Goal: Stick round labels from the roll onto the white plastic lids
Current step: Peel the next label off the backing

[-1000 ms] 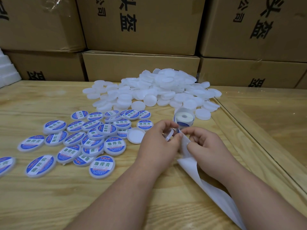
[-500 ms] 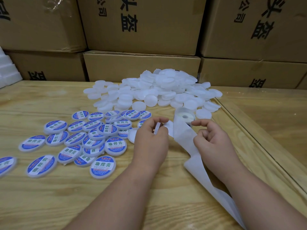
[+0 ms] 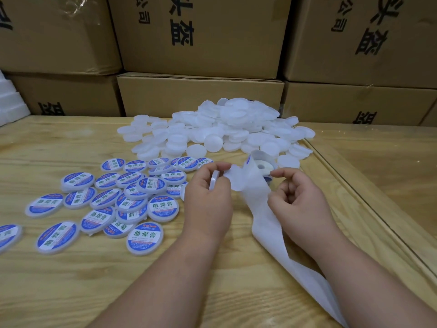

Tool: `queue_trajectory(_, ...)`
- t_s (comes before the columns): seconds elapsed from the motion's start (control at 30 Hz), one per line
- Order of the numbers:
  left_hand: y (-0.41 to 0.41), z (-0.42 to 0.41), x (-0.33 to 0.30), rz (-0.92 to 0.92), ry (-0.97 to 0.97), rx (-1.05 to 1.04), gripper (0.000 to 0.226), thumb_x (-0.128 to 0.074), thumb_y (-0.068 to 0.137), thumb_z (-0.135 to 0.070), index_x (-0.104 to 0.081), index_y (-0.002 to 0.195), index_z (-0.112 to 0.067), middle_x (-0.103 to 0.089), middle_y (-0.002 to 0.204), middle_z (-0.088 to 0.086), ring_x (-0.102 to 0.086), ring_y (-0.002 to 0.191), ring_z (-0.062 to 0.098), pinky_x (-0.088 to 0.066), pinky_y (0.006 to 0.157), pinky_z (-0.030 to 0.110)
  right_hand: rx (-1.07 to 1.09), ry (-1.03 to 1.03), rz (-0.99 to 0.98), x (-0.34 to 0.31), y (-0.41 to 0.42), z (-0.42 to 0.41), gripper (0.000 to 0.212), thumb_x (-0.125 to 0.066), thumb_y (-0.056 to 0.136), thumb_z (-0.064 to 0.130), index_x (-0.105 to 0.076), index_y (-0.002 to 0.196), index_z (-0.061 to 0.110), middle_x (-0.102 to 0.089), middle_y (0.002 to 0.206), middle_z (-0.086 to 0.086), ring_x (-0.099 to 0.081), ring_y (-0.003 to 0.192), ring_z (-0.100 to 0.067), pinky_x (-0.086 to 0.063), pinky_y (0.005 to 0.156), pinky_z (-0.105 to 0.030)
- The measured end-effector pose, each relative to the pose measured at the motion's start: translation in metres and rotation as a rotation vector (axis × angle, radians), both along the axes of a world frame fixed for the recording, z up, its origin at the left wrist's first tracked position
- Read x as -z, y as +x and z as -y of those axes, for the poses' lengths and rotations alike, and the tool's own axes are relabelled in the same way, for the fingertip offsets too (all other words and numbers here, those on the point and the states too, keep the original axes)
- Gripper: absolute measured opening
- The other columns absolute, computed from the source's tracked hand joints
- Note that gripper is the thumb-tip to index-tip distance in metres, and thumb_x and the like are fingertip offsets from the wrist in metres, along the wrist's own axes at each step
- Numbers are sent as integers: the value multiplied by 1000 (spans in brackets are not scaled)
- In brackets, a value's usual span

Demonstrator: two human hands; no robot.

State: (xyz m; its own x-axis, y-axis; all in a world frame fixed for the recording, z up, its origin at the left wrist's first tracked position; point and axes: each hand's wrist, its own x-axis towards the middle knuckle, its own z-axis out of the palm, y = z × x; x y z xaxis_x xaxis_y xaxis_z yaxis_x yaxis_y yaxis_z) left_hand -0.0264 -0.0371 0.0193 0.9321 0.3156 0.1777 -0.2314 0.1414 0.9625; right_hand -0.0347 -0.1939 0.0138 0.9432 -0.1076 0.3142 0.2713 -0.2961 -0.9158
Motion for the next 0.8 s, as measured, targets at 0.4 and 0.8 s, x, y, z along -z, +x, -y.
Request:
queue_trajectory(0.4, -2, 4, 0, -24, 16, 141, 24, -55, 72, -22, -74, 84, -27, -67, 74, -15, -58, 71, 6, -45, 64, 17, -6, -22, 124, -4, -4, -6, 34, -69, 89, 2, -66, 92, 36, -60, 78, 21, -48, 57, -3, -40, 54, -11)
queue_trajectory(0.8, -6, 5, -3, -36, 51, 202, 25, -55, 73, -27, -76, 86, -24, -69, 80, -17, -58, 73, 10, -44, 66, 23, 30, -19, 152, -7, -5, -5, 28, -75, 85, 9, -68, 89, 35, -59, 82, 11, -47, 58, -8, -39, 54, -13)
